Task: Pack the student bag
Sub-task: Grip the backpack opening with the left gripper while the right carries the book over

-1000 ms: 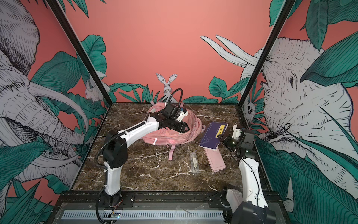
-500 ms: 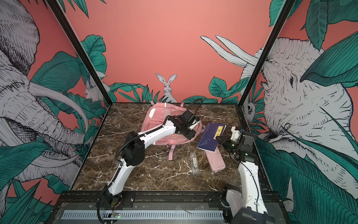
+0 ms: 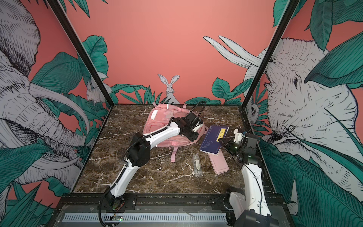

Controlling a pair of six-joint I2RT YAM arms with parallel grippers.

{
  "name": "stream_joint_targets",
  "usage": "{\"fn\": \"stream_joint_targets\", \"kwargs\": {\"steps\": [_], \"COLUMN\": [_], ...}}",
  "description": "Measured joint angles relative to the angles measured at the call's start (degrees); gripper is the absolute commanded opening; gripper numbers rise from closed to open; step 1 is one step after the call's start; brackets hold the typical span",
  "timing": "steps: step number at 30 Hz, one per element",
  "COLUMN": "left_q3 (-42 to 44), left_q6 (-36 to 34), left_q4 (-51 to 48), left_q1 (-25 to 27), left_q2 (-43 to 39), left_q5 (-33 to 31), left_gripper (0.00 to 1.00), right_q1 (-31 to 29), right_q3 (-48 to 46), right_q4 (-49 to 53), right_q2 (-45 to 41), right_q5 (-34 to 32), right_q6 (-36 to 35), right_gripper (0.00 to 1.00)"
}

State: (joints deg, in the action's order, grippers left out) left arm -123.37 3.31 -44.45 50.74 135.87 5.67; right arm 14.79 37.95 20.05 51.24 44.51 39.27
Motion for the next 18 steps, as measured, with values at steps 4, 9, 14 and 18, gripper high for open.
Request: {"fn": "stream_joint_targets", "kwargs": {"steps": [4, 9, 14, 18], "left_q3": [0.0, 0.0, 0.0, 1.1], "left_q6": [0.2, 0.2, -0.5, -1.3], "left_q4": [0.1, 0.0, -0.6, -1.2], "left_q1": [0.0, 0.0, 0.0, -0.2], "left_q2": [0.1, 0.0, -1.8, -6.1], "left_q5": [0.6, 0.4, -1.0, -2.5], "left_gripper": [0.10, 0.00, 0.00, 0.00], "right_q1": [0.0, 0.0, 0.0, -0.1], "right_q3": [0.0, 0.0, 0.0, -0.7], "right_q4": [0.0, 0.0, -0.2, -2.1], "right_q2": [0.0, -0.1, 0.0, 0.4], "right_q5": [0.2, 0.3, 0.4, 0.9], "right_q6": [0.1, 0.2, 0.4, 1.5], "right_gripper": [0.00, 0.00, 0.00, 0.00]}}
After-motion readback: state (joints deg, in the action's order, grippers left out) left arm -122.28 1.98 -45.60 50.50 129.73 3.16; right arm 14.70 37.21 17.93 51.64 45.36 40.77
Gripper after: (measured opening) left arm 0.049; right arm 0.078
